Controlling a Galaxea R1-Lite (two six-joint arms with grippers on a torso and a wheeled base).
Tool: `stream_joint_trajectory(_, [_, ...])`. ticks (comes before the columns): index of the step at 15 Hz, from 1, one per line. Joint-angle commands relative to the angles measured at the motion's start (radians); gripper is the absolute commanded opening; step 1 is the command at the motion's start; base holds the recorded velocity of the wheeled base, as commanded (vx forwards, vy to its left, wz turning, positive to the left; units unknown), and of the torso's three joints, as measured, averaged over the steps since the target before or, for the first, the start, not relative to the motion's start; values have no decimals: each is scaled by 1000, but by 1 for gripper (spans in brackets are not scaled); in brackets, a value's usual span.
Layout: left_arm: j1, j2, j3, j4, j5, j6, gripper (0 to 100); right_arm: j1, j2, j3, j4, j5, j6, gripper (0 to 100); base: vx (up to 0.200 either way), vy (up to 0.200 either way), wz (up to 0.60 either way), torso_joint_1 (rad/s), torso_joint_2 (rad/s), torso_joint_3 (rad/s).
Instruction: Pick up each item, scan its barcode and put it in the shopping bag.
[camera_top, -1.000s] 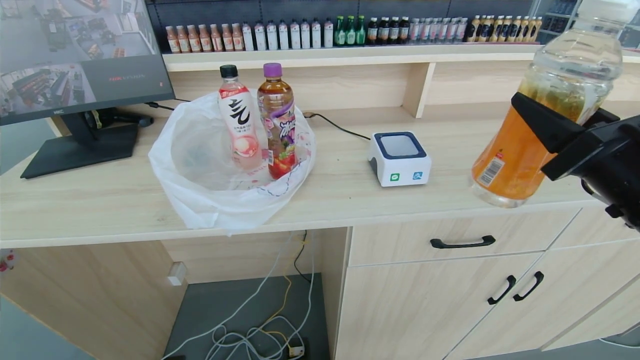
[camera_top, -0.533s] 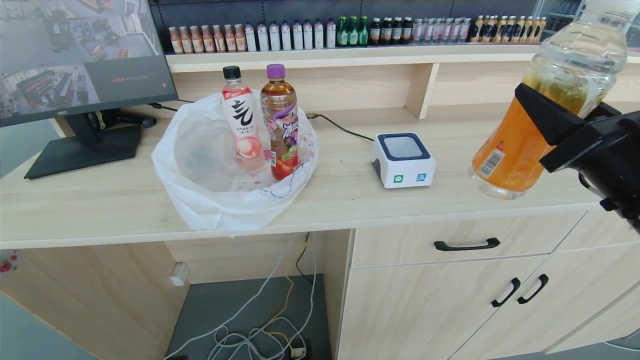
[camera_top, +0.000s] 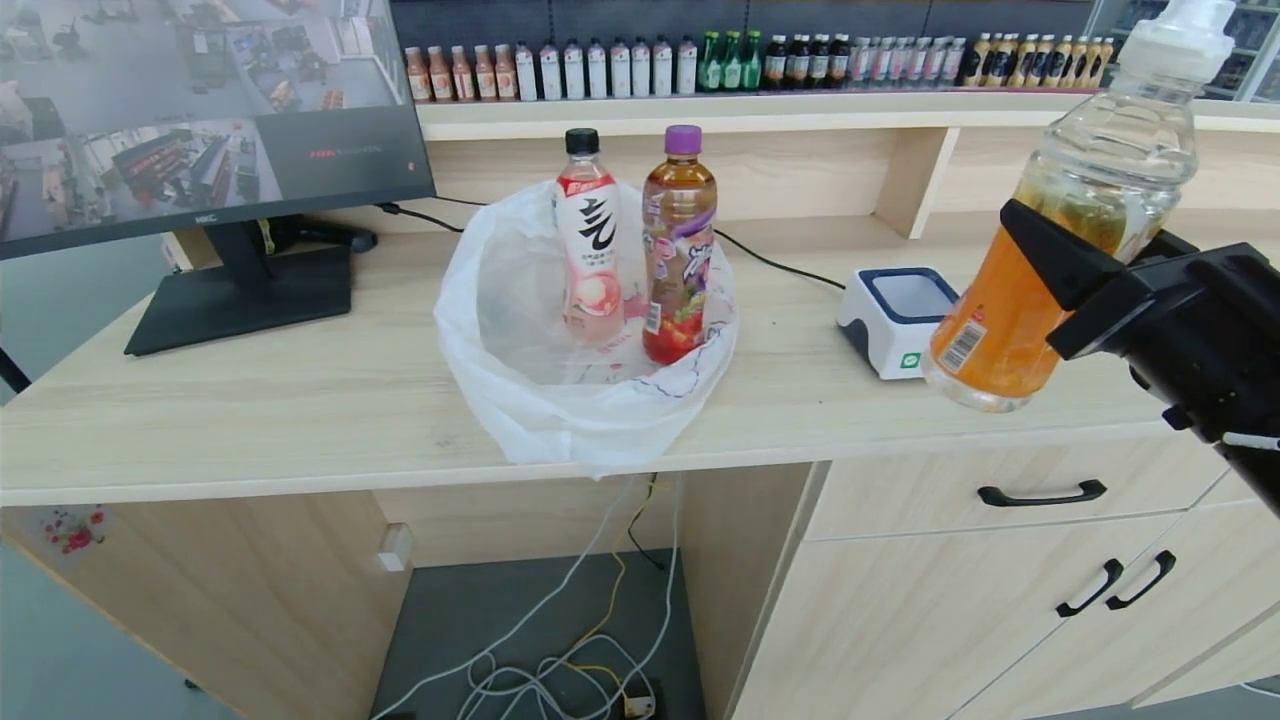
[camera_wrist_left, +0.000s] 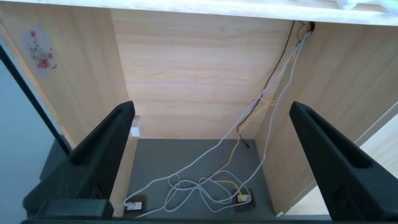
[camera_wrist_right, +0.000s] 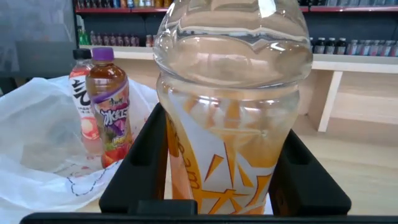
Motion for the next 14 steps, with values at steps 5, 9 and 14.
stream_joint_trajectory(5, [0,0,0,0,2,2,100,1,45,-23,-14,26,0,0,0,120,0,0,4,2])
stream_joint_trajectory(9, [0,0,0,0,0,3,100,14,98,-100,-20,20,0,0,0,0,0,0,0,0])
stream_joint_trajectory(14, [0,0,0,0,0,3,100,84,215,-255,-26,18,0,0,0,0,0,0,0,0])
